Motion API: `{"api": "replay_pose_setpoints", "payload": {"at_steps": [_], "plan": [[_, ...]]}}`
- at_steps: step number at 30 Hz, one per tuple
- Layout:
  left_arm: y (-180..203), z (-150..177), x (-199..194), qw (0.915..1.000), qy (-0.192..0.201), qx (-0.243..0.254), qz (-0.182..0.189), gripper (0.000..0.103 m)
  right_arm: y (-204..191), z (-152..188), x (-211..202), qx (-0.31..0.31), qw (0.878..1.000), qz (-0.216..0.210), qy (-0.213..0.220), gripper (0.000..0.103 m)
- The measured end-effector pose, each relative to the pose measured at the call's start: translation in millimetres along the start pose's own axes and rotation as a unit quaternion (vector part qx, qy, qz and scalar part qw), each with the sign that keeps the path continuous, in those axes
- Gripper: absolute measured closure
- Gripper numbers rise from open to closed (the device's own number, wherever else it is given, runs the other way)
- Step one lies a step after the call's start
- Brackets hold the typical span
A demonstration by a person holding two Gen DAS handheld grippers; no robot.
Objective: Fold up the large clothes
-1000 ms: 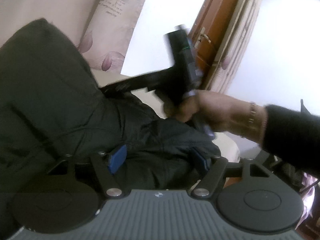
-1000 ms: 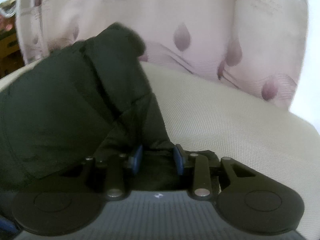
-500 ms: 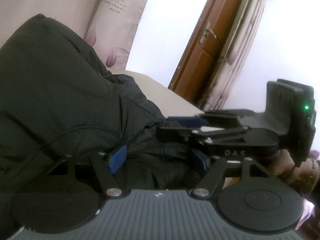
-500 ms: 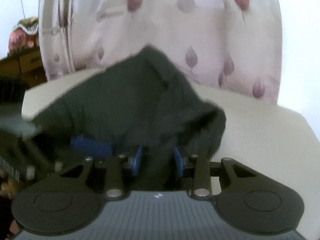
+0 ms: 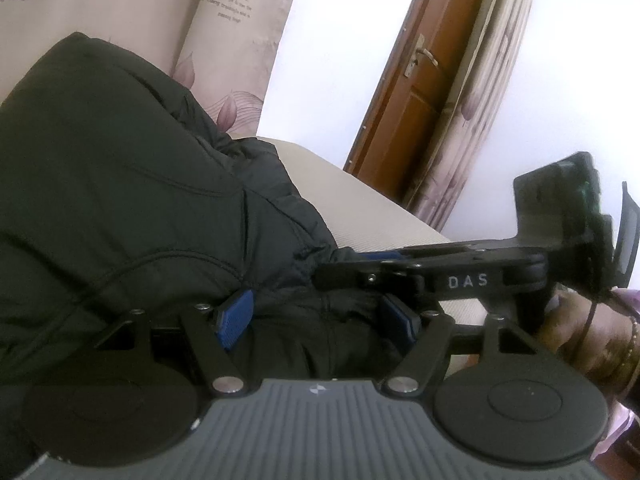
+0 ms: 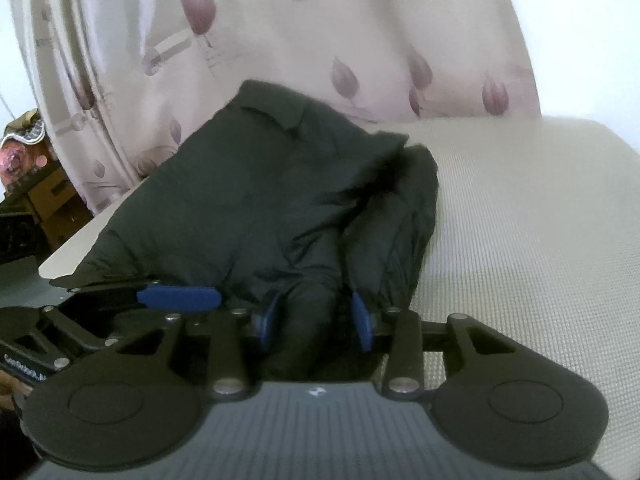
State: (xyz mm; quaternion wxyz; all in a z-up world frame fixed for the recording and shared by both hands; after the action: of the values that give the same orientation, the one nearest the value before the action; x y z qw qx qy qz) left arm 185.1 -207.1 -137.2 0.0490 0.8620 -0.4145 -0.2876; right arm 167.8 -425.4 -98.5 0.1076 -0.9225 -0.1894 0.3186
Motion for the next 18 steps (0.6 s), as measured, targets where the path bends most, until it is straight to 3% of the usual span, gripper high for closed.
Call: {"api": "replay_pose_setpoints", "payload": {"at_steps": [8, 10, 18], "plan": [[1.8, -1.5, 1.7, 0.9999, -0.004, 0.006, -0.008, 0.036, 13.3, 10.5, 9.8, 0.058, 0.998, 0.001, -0.018, 0.056], [2.1, -0.7, 0.6, 0.9999, -0.005, 0.009, -0.007, 0.036, 19.7, 14.2, 13.9, 0.075, 0.997, 0.016, -0.026, 0.031], [6.6, -1.3, -1.5, 0.9987, -0.022, 0.036, -0.03, 0.041, 15.4, 21.0, 16.5, 0.06, 0.998, 0.031, -0.016, 0.029]]}}
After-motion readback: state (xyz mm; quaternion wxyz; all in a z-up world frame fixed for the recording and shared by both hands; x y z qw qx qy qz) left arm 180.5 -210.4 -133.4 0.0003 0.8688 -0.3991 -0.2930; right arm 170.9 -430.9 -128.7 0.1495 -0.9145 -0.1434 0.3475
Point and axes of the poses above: each gripper's, at about its wrist camera, not at the fingertips, and x roughly the way its jaws point, y to its right, z to its underside, the point moved 2 cm from there along x, roughly the way its jaws point, and after that the axes turned 1 degree about -x, right-handed, at the moved point
